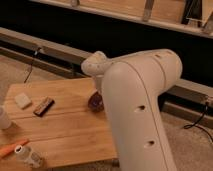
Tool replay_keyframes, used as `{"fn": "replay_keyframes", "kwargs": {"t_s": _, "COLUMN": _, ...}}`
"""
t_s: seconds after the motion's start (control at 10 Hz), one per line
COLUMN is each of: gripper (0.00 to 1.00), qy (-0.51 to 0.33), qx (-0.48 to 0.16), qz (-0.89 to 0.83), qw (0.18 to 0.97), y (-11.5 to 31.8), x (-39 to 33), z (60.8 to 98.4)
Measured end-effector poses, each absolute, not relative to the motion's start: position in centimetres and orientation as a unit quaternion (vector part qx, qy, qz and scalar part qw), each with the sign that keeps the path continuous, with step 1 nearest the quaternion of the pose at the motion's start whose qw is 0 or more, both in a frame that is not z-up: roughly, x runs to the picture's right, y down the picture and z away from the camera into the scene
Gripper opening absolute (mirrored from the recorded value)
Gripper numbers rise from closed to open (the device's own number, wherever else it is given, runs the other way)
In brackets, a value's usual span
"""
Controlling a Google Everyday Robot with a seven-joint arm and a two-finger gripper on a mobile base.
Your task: Drag the ceramic bowl in a circle
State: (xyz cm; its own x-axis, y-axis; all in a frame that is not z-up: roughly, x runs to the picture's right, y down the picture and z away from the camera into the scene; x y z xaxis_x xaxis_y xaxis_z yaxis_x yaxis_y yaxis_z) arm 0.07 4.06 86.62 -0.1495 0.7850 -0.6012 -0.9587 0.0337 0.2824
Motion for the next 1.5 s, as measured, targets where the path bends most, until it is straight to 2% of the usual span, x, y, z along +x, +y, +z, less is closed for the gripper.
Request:
{"fn": "replay_keyframes", "kwargs": {"t_s": 0.3, "gripper": 0.17, "qy": 0.323, "qx": -0.142, "qz": 0.663, "qw": 0.661, "y": 3.2, "x": -5.4, "z": 88.3}}
{"fn": "replay_keyframes", "kwargs": {"t_s": 0.8, "gripper": 0.17, "qy": 0.292, "qx": -0.181, "qz": 0.602, "qw": 0.721, "y": 4.8, "x": -16.2, "z": 89.2}}
{"fn": "replay_keyframes", "kwargs": {"t_s": 1.0, "gripper": 0.17, "qy": 0.26, "qx": -0.209, "qz": 0.561, "qw": 0.758, "y": 6.3, "x": -21.5, "z": 87.4}}
{"fn": "replay_keyframes", "kwargs": {"t_s": 1.2, "gripper": 0.17, "qy": 0.239, "qx": -0.232, "qz": 0.527, "qw": 0.782, "y": 8.1, "x": -23.7, "z": 85.0}}
{"fn": "replay_keyframes", "kwargs": {"t_s": 1.5, "gripper": 0.17, "qy": 0.233, "qx": -0.264, "qz": 0.483, "qw": 0.802, "y": 12.3, "x": -22.6, "z": 80.9}}
